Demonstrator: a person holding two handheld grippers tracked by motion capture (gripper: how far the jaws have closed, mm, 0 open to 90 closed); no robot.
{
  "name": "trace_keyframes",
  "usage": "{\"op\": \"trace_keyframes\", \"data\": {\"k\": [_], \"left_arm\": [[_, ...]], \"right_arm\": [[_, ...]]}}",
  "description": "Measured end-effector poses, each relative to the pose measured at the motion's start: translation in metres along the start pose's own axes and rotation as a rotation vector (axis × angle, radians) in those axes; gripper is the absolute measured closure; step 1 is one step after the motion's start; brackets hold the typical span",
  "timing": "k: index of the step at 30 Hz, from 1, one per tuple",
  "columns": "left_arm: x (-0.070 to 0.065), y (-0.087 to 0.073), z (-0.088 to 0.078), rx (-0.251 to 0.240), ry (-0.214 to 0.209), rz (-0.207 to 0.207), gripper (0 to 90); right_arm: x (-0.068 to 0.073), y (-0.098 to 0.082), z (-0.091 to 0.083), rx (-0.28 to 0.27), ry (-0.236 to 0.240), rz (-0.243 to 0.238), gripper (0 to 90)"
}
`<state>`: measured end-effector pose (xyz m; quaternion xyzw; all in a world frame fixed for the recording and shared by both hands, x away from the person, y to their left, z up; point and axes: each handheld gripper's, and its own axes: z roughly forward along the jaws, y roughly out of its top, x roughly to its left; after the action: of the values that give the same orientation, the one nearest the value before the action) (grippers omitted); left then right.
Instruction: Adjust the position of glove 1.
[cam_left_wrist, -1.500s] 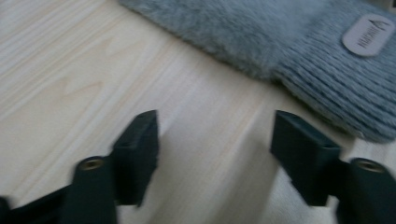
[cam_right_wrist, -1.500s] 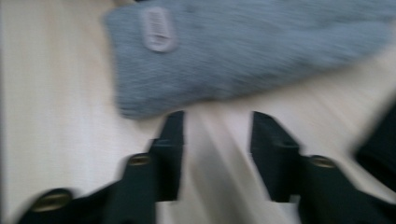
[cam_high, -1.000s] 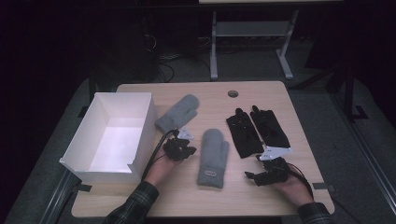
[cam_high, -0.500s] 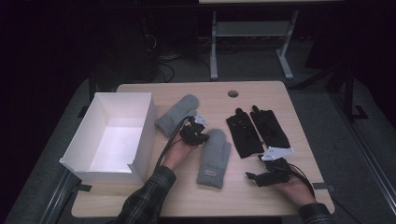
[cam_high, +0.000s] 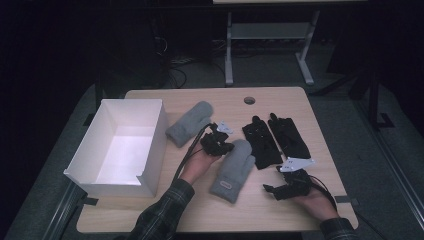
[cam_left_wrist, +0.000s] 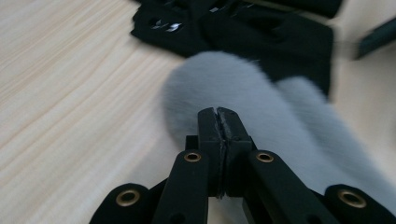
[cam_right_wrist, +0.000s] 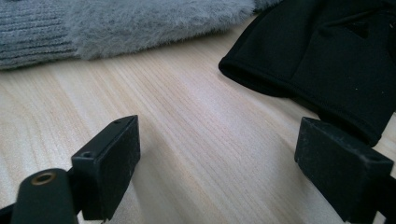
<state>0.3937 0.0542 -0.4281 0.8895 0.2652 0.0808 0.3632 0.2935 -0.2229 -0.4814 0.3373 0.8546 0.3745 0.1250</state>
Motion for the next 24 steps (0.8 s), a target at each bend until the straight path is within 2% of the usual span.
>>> {"op": "trace_keyframes", "data": {"k": [3, 7, 11, 13, 15, 18, 19, 24], "left_arm": [[-0.013, -0.006, -0.012, -0.023, -0.047, -0.011, 88.3], [-0.034, -0.018, -0.019, -0.018, -0.116, -0.009, 88.3], [-0.054, -0.026, -0.017, -0.022, -0.172, -0.016, 88.3], [-0.061, -0.028, -0.013, 0.005, -0.187, 0.011, 88.3], [-0.067, -0.033, -0.007, 0.031, -0.209, 0.013, 88.9], [-0.071, -0.04, -0.006, 0.051, -0.207, 0.031, 89.5], [-0.071, -0.042, -0.008, 0.053, -0.209, 0.026, 89.5], [-0.075, -0.051, -0.019, 0.072, -0.202, 0.054, 89.5]], "right_arm": [[0.0, 0.0, 0.0, -0.001, -0.001, -0.003, 14.0], [-0.001, 0.0, 0.0, -0.003, -0.002, -0.007, 14.0], [0.0, 0.0, 0.001, -0.001, -0.002, -0.002, 14.1], [0.0, 0.0, 0.001, -0.001, -0.002, -0.002, 14.0], [0.0, 0.0, 0.001, -0.001, -0.001, -0.002, 14.0], [0.0, 0.0, 0.001, -0.001, -0.003, -0.004, 14.1], [0.0, 0.0, 0.001, -0.002, -0.002, -0.001, 14.1], [0.0, 0.0, 0.001, -0.001, -0.003, -0.003, 14.1]]}}
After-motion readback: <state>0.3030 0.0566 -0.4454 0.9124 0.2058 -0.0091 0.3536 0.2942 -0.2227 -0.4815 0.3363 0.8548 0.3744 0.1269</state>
